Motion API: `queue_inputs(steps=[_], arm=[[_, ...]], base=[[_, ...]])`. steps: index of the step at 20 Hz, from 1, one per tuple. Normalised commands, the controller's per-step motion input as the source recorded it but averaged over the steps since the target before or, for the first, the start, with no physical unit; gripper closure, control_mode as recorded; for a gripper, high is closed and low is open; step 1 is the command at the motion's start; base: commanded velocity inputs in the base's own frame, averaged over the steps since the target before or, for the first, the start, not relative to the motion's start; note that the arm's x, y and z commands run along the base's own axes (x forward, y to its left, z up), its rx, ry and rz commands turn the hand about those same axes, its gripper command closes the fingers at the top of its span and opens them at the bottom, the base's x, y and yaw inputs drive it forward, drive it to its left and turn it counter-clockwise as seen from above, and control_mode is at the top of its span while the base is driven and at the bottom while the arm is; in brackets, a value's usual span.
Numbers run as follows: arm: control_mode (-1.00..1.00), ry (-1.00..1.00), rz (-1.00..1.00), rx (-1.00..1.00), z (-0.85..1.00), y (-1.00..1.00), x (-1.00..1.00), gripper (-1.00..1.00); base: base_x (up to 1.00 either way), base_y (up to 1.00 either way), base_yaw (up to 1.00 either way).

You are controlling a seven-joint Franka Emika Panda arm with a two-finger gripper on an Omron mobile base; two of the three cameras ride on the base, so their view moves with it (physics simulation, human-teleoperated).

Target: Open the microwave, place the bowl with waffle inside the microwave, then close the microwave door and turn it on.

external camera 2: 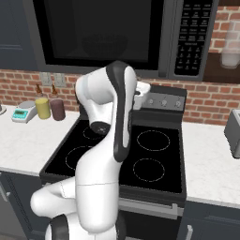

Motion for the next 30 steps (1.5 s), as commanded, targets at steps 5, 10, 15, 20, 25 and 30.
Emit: queue_inputs(steps=[5,10,15,20,25,30], arm=[[-1.0,0.2,-0.1,-0.17,0.49,-0.39,0.0,-1.0],[-1.0,0.19,-0.11,-0.14,0.17,-0.25,-0.04,-1.0],[-1.0,0.21,-0.09,-0.08,0.14,-0.42,-0.23,-1.0],[-1.0,0.19,-0.03,0.0,0.03,-0.63,-0.37,-1.0],[-1.0,0.16,0.0,0.06,0.0,-0.76,-0.16,-1.0],[-1.0,0.14,0.01,0.16,0.04,-0.69,0.0,-1.0]], base=[[0.0,0.0,0.0],[0.0,0.0,0.0],[0.0,0.0,0.0],[0.0,0.0,0.0],[0.0,0.0,0.0],[0.0,0.0,0.0]])
